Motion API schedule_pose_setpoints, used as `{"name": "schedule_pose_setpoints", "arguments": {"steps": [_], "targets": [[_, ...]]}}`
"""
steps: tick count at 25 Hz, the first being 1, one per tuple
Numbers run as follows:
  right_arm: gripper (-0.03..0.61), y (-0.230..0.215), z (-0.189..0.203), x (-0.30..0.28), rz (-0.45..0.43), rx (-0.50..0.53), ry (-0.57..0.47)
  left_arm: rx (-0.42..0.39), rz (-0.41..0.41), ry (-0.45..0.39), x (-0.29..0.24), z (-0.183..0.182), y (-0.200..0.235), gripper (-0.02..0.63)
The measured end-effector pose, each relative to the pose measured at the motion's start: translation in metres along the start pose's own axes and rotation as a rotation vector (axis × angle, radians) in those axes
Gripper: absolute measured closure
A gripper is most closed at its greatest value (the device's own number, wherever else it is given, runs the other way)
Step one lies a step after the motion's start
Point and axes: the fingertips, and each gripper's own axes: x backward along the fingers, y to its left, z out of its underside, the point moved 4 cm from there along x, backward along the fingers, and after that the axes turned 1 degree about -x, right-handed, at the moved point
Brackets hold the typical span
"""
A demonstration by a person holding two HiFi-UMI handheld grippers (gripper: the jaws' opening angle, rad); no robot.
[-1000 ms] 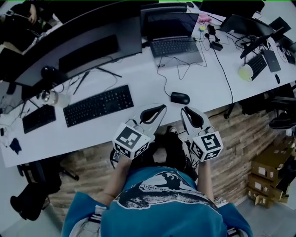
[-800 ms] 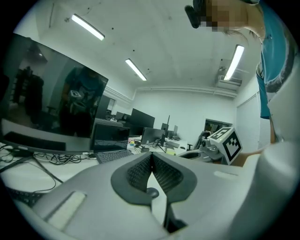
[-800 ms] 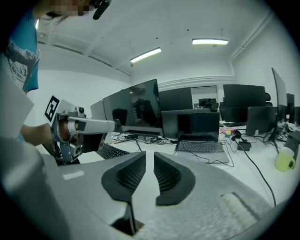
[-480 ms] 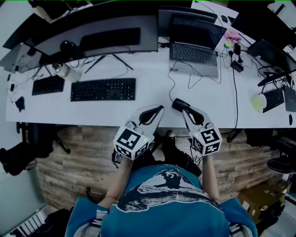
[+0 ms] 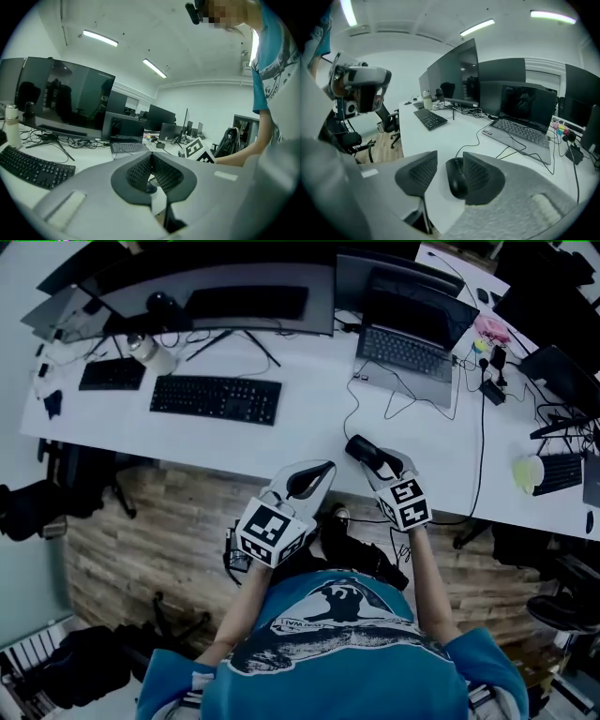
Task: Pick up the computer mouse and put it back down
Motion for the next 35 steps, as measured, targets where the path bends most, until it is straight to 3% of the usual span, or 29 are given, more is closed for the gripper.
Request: {"name": "schedule_pose_setpoints", "arguments": {"steps": [8, 14, 23, 35], "targets": [[0.246, -0.023, 0.037, -0.057, -0.069, 0.1, 0.185, 0.016, -0.086, -0.011, 0.007, 0.004, -0.004, 0.597], [0.231, -0.028, 0.053, -0.082, -0.112, 0.111, 0.26, 0.033, -0.137, -0.01, 0.016, 0.006, -0.003, 0.597], [0.27, -0.03, 0.051, -0.079, -0.079, 0.069, 0.196, 0.022, -0.169, -0.001, 0.021, 0.007, 0.005, 0.597], [0.27, -0.037, -0.026, 0.003, -0.027, -0.003, -0.094, -0.017, -0.069, 0.005, -0.008, -0.004, 0.001, 0.598]]}}
